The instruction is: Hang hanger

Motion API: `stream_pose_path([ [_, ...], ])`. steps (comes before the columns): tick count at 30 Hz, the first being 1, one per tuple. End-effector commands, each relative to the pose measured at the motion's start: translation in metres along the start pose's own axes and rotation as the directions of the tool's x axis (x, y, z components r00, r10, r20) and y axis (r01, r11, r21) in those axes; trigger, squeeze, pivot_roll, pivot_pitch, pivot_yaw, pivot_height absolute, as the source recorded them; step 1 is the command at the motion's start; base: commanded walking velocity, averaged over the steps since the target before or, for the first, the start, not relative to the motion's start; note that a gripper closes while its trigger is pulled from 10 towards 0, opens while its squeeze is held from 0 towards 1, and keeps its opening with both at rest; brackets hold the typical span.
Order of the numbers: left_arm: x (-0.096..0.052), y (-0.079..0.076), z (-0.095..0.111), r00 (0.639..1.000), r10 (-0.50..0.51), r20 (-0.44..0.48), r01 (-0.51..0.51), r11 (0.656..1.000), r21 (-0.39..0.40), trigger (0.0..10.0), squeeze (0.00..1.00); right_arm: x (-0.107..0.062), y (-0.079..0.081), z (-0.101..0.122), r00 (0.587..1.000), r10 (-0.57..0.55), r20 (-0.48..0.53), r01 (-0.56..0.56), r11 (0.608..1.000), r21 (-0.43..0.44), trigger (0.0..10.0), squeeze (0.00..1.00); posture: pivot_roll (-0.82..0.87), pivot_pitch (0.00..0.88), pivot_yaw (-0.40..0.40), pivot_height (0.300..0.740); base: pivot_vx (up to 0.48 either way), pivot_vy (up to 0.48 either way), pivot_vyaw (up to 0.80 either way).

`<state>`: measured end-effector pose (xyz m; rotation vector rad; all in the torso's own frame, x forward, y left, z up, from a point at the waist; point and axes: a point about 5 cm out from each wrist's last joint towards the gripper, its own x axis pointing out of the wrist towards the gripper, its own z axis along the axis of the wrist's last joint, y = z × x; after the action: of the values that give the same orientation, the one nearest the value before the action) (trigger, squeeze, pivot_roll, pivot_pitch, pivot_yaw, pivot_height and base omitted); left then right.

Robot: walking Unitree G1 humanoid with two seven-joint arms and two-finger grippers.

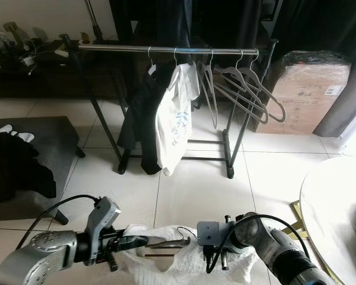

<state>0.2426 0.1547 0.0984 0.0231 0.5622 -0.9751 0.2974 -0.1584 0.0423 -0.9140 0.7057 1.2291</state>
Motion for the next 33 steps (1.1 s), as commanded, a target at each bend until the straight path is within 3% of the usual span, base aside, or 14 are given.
stream_pose_path([
  [1,-0.003,-0.003,0.001,1.0,-0.006,-0.004,0.006,0.999,0.033,10.0,1.0,-0.003,-0.003,0.005,1.0,-0.013,0.029,0.013,1.0,0.004,0.0,0.0,0.09,0.157,-0.009,0.74,0.0,0.0,0.0],
  [12,-0.028,0.013,-0.008,0.994,0.098,-0.047,-0.094,0.993,0.069,10.0,1.0,-0.003,-0.003,0.009,0.998,-0.007,0.059,0.006,1.0,0.014,0.0,0.0,0.09,0.135,-0.008,0.74,0.0,0.0,0.0],
  [14,-0.032,0.014,-0.006,0.995,0.098,-0.029,-0.095,0.991,0.089,10.0,1.0,-0.003,-0.003,0.009,0.998,-0.004,0.06,0.004,1.0,0.013,0.0,0.0,0.09,0.134,-0.008,0.74,0.0,0.0,0.0],
  [17,-0.049,0.009,0.018,0.99,0.008,0.141,-0.018,0.997,0.073,10.0,1.0,-0.003,-0.003,0.009,0.998,0.003,0.06,-0.004,1.0,0.009,0.0,0.0,0.09,0.132,-0.008,0.74,0.0,0.0,0.0],
  [18,-0.051,0.006,0.017,0.992,-0.021,0.125,0.009,0.996,0.092,10.0,1.0,-0.002,-0.003,0.01,0.998,0.005,0.061,-0.005,1.0,0.008,0.0,0.0,0.09,0.132,-0.008,0.74,0.0,0.0,0.0],
  [20,-0.052,0.004,0.014,0.995,-0.034,0.089,0.024,0.993,0.113,10.0,1.0,-0.002,-0.003,0.01,0.998,0.006,0.062,-0.006,1.0,0.007,0.0,0.0,0.09,0.132,-0.008,0.74,0.0,0.0,0.0],
  [21,-0.051,0.004,0.004,1.0,-0.029,-0.004,0.029,0.987,0.158,10.0,1.0,-0.003,-0.003,0.011,0.998,0.006,0.065,-0.006,1.0,0.005,0.0,0.0,0.09,0.139,-0.008,0.74,0.0,0.0,0.0],
  [22,-0.051,0.004,0.002,0.999,-0.026,-0.022,0.029,0.986,0.167,10.0,1.0,-0.003,-0.004,0.011,0.998,0.005,0.065,-0.006,1.0,0.005,0.0,0.0,0.09,0.139,-0.008,0.74,0.0,0.0,0.0],
  [23,-0.045,0.008,-0.001,0.999,0.024,-0.029,-0.017,0.977,0.213,10.0,1.0,-0.003,-0.004,0.013,0.997,0.013,0.071,-0.013,1.0,-0.005,0.0,0.0,0.09,0.144,-0.009,0.74,0.0,0.0,0.0],
  [26,-0.033,0.003,0.012,0.997,-0.001,0.082,-0.02,0.967,0.255,10.0,1.0,-0.004,-0.004,0.016,0.996,0.031,0.083,-0.029,0.999,-0.019,0.0,0.0,0.09,0.148,-0.013,0.74,0.0,0.0,0.0],
  [27,-0.028,-0.005,0.013,0.996,-0.067,0.064,0.047,0.962,0.271,10.0,0.85,-0.004,-0.003,0.017,0.996,0.042,0.085,-0.04,0.999,-0.026,0.0,0.0,0.09,0.151,-0.014,0.74,0.0,0.0,0.0],
  [28,-0.028,-0.005,0.013,0.996,-0.067,0.064,0.047,0.962,0.271,10.0,0.85,-0.004,-0.003,0.017,0.996,0.042,0.085,-0.04,0.999,-0.026,0.0,0.0,0.09,0.151,-0.014,0.74,0.0,0.0,0.0],
  [29,-0.025,-0.011,0.008,0.993,-0.121,-0.003,0.115,0.943,0.312,10.0,0.0,-0.005,-0.003,0.018,0.995,0.053,0.086,-0.051,0.998,-0.035,0.0,0.0,0.09,0.153,-0.014,0.74,0.0,0.0,0.0],
  [33,-0.015,-0.014,0.002,0.989,-0.13,-0.077,0.15,0.908,0.391,10.0,0.0,-0.007,-0.003,0.022,0.992,0.08,0.093,-0.075,0.996,-0.055,0.0,0.0,0.08,0.157,-0.012,0.74,0.0,0.0,0.0],
])
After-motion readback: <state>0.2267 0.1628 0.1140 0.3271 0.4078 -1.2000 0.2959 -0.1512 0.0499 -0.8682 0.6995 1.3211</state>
